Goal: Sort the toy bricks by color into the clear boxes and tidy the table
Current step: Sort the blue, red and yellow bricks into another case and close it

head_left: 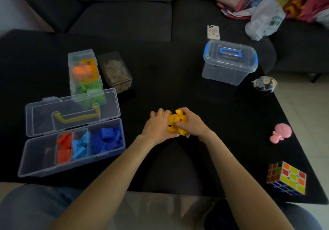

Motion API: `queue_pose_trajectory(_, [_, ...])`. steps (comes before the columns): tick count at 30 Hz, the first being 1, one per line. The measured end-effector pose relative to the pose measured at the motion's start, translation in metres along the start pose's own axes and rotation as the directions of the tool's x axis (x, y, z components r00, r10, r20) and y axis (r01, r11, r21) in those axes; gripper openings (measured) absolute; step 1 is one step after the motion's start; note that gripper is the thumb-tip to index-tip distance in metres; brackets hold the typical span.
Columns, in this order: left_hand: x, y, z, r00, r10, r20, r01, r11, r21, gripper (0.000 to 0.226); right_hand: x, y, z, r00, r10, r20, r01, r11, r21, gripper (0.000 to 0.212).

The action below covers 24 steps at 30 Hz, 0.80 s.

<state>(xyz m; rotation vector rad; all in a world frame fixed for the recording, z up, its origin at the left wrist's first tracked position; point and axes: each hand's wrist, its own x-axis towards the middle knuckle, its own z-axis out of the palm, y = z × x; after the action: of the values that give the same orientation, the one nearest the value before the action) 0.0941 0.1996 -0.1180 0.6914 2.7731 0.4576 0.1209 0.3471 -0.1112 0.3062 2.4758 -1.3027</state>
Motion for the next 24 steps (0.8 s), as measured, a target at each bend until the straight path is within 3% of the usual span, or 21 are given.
queue_pose_trajectory(6, [-0.001, 0.002, 0.006, 0.995, 0.054, -0.084, -0.065, 0.990, -0.129, 0.072, -0.010, 0.003, 0.004, 0.996, -0.031, -0.088, 0.032, 0.999, 0.003, 0.047])
queue_pose_trajectory(11, [-0.001, -0.003, 0.010, 0.994, 0.054, -0.098, -0.079, 0.960, -0.270, 0.072, -0.012, 0.002, 0.002, 0.998, -0.015, -0.063, 0.021, 0.994, 0.105, 0.045])
queue_pose_trajectory(15, [0.001, -0.006, 0.011, 0.992, 0.089, -0.089, -0.110, 0.953, -0.282, 0.077, -0.010, 0.000, 0.001, 0.999, -0.015, -0.045, 0.021, 0.991, 0.132, 0.042])
queue_pose_trajectory(24, [0.006, -0.012, 0.011, 0.976, 0.140, -0.167, -0.186, 0.933, -0.309, 0.063, -0.006, -0.004, -0.007, 0.998, -0.004, -0.055, 0.014, 0.980, 0.197, 0.038])
